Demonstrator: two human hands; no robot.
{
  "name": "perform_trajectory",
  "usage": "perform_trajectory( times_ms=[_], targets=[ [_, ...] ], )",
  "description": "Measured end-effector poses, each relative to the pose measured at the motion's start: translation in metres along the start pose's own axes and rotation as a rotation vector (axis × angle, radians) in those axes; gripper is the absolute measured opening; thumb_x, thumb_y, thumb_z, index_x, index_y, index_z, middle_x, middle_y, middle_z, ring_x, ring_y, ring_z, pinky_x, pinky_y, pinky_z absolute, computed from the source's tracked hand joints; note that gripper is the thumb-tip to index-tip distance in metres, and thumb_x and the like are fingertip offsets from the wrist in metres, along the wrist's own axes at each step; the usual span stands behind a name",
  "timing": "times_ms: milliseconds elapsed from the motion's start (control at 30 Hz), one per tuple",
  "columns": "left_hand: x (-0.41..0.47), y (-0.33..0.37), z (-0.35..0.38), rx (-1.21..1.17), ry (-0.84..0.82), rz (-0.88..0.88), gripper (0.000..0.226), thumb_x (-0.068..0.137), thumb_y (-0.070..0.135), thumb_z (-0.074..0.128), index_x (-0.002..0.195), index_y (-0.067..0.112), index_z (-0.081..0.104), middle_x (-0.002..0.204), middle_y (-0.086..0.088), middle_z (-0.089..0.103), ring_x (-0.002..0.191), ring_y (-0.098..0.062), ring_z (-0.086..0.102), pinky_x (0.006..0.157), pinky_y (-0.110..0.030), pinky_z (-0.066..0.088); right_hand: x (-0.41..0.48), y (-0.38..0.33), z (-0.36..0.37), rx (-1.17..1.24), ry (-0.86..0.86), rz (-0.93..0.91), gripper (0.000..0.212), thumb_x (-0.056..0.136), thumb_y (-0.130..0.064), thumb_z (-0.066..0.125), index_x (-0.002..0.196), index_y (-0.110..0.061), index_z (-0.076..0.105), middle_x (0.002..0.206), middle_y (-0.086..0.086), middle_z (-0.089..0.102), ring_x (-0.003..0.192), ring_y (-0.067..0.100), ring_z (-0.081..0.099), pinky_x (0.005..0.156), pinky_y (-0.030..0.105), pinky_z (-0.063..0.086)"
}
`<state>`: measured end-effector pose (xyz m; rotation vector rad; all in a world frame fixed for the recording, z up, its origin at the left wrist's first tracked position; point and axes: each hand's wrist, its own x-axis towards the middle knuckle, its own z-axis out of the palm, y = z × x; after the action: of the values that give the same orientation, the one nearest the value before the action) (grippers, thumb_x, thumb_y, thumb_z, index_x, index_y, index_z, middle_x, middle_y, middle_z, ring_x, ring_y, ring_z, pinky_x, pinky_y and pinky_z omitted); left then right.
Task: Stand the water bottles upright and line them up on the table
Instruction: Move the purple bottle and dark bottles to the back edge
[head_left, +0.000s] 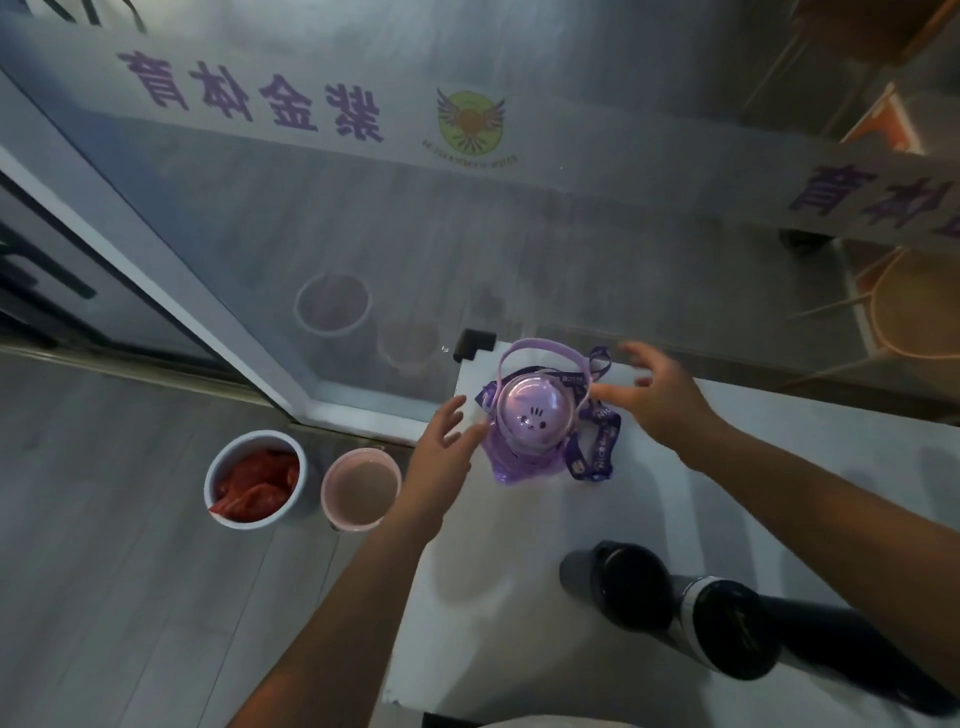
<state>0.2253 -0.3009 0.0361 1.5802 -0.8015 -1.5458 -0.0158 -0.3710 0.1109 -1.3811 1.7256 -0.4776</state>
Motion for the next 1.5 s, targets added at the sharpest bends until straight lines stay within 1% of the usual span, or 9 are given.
perform_trajectory(
  times_ms=[67,133,200,300,567,733,1033,1200,1500],
  targets=[
    [0.003,0.006,0.008,-0.048,-0.029,-0.049,0.057,0.089,0.042,0.067,0.141,0.037,0.044,0.143,0.005,0.045,0.128,-0.019,0.049,0.106,-0.048,0.044,-0.004,0.016,0.005,0.355,-0.125,0.330,0.055,0.083,-0.032,0.073,0.130,-0.014,0.052,0.124,0.009,0.058,0.107,0.027,0.058,0.085,0.043,0.052],
    [0.005,0.009,0.016,-0.043,-0.077,-0.068,0.063,0.083,0.049,0.071,0.139,0.038,0.044,0.142,0.003,0.049,0.127,-0.019,0.051,0.099,-0.042,0.048,-0.008,0.021,0.015,0.442,-0.225,0.404,0.045,0.084,-0.036,0.071,0.121,-0.012,0.060,0.115,0.014,0.065,0.101,0.031,0.061,0.083,0.049,0.055],
    [0.005,0.007,0.023,-0.068,-0.103,-0.067,0.069,0.079,0.050,0.074,0.140,0.037,0.043,0.137,0.001,0.055,0.122,-0.019,0.056,0.087,-0.031,0.051,-0.009,0.021,0.028,0.451,-0.247,0.382,0.044,0.082,-0.038,0.072,0.118,-0.015,0.062,0.113,0.011,0.063,0.100,0.030,0.059,0.075,0.044,0.056],
    [0.010,0.002,0.027,-0.149,-0.091,-0.039,0.069,0.078,0.047,0.078,0.138,0.036,0.046,0.133,-0.002,0.060,0.118,-0.020,0.061,0.094,-0.037,0.055,-0.007,0.018,0.044,0.515,-0.233,0.376,0.046,0.078,-0.035,0.076,0.116,-0.014,0.060,0.114,0.010,0.064,0.101,0.027,0.062,0.073,0.040,0.058],
    [0.037,0.023,0.026,-0.184,-0.096,0.030,0.041,0.092,0.028,0.066,0.132,0.029,0.056,0.113,0.005,0.071,0.103,-0.013,0.069,0.078,-0.025,0.057,0.008,0.003,0.053,0.551,-0.153,0.349,0.049,0.077,-0.038,0.074,0.117,-0.014,0.058,0.113,0.003,0.062,0.092,0.016,0.059,0.060,0.026,0.049],
    [0.065,0.041,0.020,-0.159,-0.094,0.033,0.041,0.093,0.024,0.064,0.133,0.022,0.058,0.113,0.004,0.071,0.097,-0.007,0.070,0.074,-0.023,0.057,0.031,-0.009,0.058,0.670,-0.124,0.361,0.050,0.073,-0.037,0.079,0.113,-0.014,0.060,0.113,0.004,0.063,0.101,0.023,0.059,0.072,0.038,0.053],
    [0.102,0.060,0.006,-0.040,-0.155,0.092,0.039,0.097,0.018,0.059,0.135,0.011,0.056,0.111,0.016,0.067,0.101,-0.005,0.066,0.077,-0.023,0.055,0.059,-0.024,0.069,0.744,-0.054,0.343,0.072,0.066,-0.039,0.085,0.124,-0.015,0.051,0.120,0.006,0.062,0.103,0.025,0.063,0.061,0.034,0.051],
    [0.113,0.066,0.005,-0.094,-0.153,0.042,0.034,0.094,0.024,0.062,0.128,0.021,0.063,0.116,-0.003,0.069,0.105,-0.016,0.066,0.078,-0.029,0.054,0.065,-0.024,0.074,0.753,-0.016,0.346,0.071,0.066,-0.040,0.085,0.123,-0.017,0.051,0.119,0.004,0.062,0.102,0.023,0.062,0.065,0.036,0.050],
    [0.106,0.069,0.002,-0.059,-0.161,0.043,0.039,0.094,0.031,0.062,0.133,0.023,0.060,0.125,-0.007,0.066,0.110,-0.019,0.065,0.072,-0.022,0.055,0.065,-0.025,0.072,0.675,-0.056,0.352,0.087,0.061,-0.050,0.084,0.132,-0.019,0.045,0.128,0.003,0.056,0.116,0.028,0.052,0.085,0.047,0.043]
  ],
)
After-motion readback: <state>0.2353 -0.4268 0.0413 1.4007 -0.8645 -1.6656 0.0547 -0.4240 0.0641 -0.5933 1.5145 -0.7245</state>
